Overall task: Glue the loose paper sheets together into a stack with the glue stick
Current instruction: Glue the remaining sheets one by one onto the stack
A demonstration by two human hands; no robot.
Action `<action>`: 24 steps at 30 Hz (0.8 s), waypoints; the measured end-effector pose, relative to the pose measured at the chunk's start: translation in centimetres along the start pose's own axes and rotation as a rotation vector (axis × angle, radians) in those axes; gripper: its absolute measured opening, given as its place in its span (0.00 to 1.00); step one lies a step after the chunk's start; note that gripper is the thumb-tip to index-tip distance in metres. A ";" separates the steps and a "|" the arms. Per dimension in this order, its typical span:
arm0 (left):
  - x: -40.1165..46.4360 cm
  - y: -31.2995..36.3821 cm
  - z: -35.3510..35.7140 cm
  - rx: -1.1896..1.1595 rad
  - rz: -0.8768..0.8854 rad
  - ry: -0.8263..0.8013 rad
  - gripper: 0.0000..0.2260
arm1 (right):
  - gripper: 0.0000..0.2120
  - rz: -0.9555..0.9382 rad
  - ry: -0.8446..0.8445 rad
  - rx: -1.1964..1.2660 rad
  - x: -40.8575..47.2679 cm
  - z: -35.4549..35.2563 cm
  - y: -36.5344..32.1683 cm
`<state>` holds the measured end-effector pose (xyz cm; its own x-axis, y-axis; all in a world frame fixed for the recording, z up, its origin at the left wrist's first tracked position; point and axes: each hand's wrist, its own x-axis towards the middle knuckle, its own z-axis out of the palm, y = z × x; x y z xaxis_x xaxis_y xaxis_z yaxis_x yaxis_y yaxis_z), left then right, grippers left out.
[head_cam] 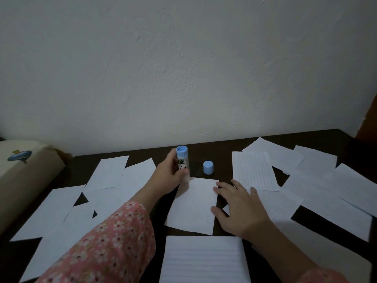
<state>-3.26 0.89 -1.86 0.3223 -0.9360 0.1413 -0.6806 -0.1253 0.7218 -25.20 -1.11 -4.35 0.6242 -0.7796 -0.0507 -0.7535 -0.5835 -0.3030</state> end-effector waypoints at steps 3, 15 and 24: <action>-0.2 -0.3 -0.2 -0.060 -0.022 0.046 0.20 | 0.28 -0.007 0.014 0.014 -0.1 0.1 0.1; -5.6 0.7 -5.7 -1.288 -0.466 0.475 0.06 | 0.27 -0.017 0.028 0.004 -0.3 0.4 0.1; -9.3 -0.6 -4.2 -0.810 -0.543 0.209 0.17 | 0.27 -0.015 0.065 -0.003 -0.4 0.7 0.0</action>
<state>-3.06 11.06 -0.79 0.6191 -0.7318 -0.2851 0.2224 -0.1848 0.9573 -25.32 -0.68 -5.03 0.6208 -0.7838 0.0163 -0.7446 -0.5960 -0.3006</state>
